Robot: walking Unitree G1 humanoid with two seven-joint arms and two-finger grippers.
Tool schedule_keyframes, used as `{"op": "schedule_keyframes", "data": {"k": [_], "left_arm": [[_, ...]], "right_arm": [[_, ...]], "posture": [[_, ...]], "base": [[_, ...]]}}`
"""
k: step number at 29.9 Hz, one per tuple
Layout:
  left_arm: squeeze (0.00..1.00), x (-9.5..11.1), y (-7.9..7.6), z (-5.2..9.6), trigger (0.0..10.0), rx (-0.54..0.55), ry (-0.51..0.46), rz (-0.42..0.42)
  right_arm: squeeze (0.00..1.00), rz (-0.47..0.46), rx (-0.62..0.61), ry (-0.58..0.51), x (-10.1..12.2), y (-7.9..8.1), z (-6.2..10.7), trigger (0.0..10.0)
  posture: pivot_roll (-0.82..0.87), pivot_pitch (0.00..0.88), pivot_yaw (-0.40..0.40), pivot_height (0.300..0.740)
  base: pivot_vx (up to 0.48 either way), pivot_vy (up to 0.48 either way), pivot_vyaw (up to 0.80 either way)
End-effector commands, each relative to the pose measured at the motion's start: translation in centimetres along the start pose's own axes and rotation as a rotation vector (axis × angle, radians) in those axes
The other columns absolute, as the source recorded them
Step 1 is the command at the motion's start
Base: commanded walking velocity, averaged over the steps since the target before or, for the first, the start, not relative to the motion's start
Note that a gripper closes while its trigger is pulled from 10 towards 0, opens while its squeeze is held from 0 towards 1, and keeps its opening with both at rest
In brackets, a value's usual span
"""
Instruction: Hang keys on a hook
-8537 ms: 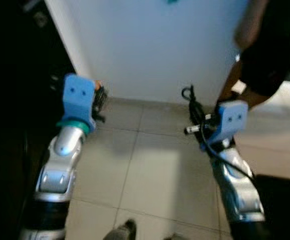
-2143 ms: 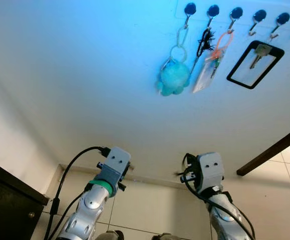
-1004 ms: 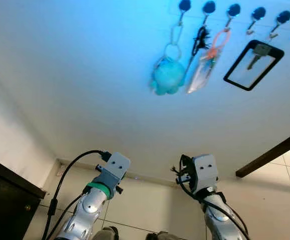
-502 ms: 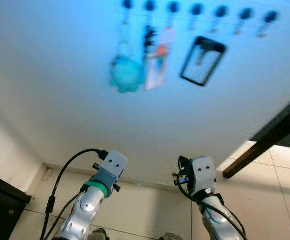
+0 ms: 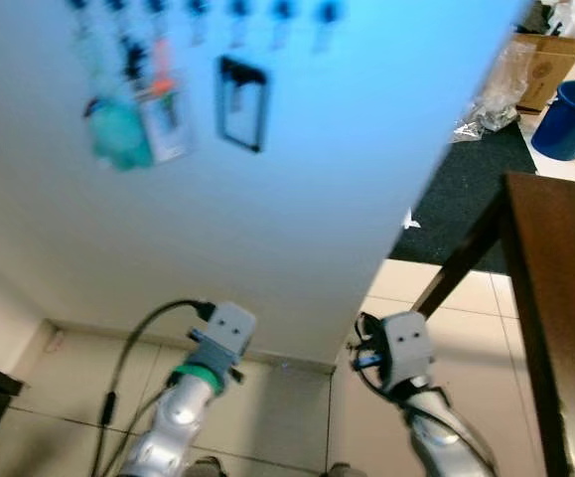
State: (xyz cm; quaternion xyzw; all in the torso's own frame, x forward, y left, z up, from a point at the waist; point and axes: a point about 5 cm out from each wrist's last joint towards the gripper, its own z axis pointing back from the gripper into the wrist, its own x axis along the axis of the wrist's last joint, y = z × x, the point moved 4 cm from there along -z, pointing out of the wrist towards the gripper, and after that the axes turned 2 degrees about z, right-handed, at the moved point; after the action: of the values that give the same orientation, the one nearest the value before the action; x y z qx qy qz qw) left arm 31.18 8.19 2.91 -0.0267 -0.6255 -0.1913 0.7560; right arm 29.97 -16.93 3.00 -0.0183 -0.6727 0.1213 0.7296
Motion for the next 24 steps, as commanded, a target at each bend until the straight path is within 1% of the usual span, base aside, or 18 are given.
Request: {"op": "schedule_keyframes", "data": {"k": [1, 3, 5, 10, 17, 24], "left_arm": [[0.00, -1.1, 1.3, 0.3, 10.0, 0.037, 0.045, 0.007], [0.00, -0.8, 1.9, 0.0, 10.0, 0.052, 0.036, 0.006], [0.00, -0.7, 2.1, 0.0, 10.0, 0.056, 0.031, 0.003], [0.00, -0.2, 2.7, -0.3, 10.0, 0.082, 0.013, -0.001], [0.00, -0.3, 2.3, -0.1, 10.0, 0.073, 0.013, -0.005], [0.00, -0.4, 2.5, -0.1, 10.0, 0.070, 0.014, -0.010]], "right_arm": [[0.00, -0.012, 0.016, 0.014, -0.5, 0.8, 0.3, 10.0], [0.00, -0.013, 0.014, 0.010, -0.3, 0.8, 0.1, 10.0], [0.00, -0.014, 0.013, 0.009, -0.3, 0.7, 0.1, 10.0], [0.00, -0.016, 0.012, 0.007, -0.3, 0.9, 0.0, 10.0], [0.00, -0.018, 0.017, 0.006, -0.2, 1.1, -0.1, 10.0], [0.00, -0.015, 0.017, 0.006, -0.3, 1.1, -0.2, 10.0]], "posture": [[-0.03, 0.076, 0.052, 0.740], [-0.03, 0.082, 0.053, 0.740], [-0.03, 0.082, 0.053, 0.740], [-0.03, 0.081, 0.054, 0.740], [-0.03, 0.076, 0.057, 0.740], [-0.03, 0.068, 0.062, 0.740]], "base": [[0.000, 0.480, 0.00], [0.000, 0.480, 0.00], [0.000, 0.480, 0.00], [0.000, 0.000, 0.00], [0.000, 0.000, 0.00], [0.000, 0.000, 0.00]]}}
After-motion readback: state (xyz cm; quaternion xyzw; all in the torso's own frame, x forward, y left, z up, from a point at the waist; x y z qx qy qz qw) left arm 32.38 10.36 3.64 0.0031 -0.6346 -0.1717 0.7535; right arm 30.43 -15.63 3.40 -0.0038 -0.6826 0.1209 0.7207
